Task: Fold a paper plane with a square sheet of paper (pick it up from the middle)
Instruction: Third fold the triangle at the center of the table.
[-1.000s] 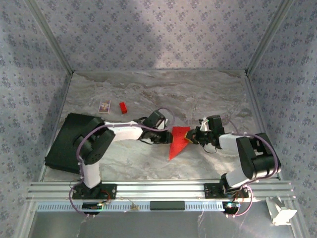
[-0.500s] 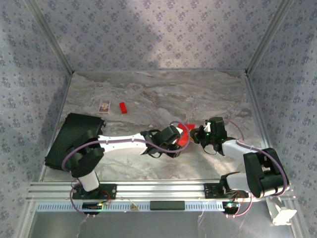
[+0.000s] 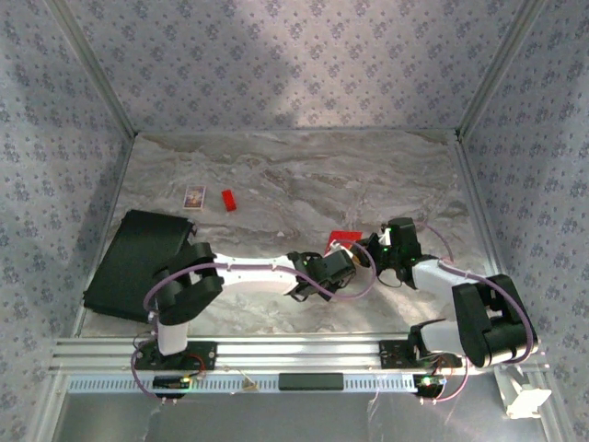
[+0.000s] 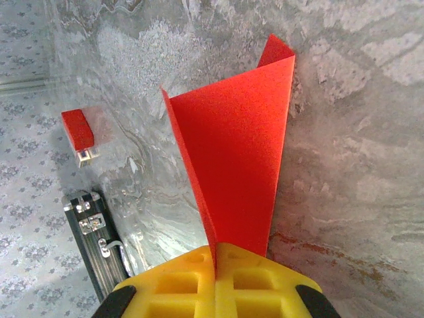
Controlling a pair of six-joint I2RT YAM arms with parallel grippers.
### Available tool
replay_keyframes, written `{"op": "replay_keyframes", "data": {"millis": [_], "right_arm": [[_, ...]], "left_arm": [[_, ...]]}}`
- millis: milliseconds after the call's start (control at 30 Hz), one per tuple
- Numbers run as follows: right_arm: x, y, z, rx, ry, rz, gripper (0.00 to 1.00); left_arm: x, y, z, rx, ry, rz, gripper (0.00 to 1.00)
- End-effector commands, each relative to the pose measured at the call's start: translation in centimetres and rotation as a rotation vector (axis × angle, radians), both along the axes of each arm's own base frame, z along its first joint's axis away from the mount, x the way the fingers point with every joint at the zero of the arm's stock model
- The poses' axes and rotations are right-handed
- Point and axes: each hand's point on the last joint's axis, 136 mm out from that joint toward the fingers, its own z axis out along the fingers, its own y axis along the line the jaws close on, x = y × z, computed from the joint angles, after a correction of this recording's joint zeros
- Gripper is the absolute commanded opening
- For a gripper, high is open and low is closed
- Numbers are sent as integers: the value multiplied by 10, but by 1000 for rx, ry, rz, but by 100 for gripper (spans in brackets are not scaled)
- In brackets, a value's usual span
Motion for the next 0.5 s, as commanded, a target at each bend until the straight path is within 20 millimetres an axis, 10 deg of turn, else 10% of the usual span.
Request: {"op": "replay_keyframes", "data": {"millis": [0,467], "right_arm": [[-2,0,0,1,21,-13,0],[-2,-1,-1,-3,27,-13,0]], "left_arm": [[3,1,-1,51,-40,-6,45],[1,3,-7,78,-65,-2,28]]}}
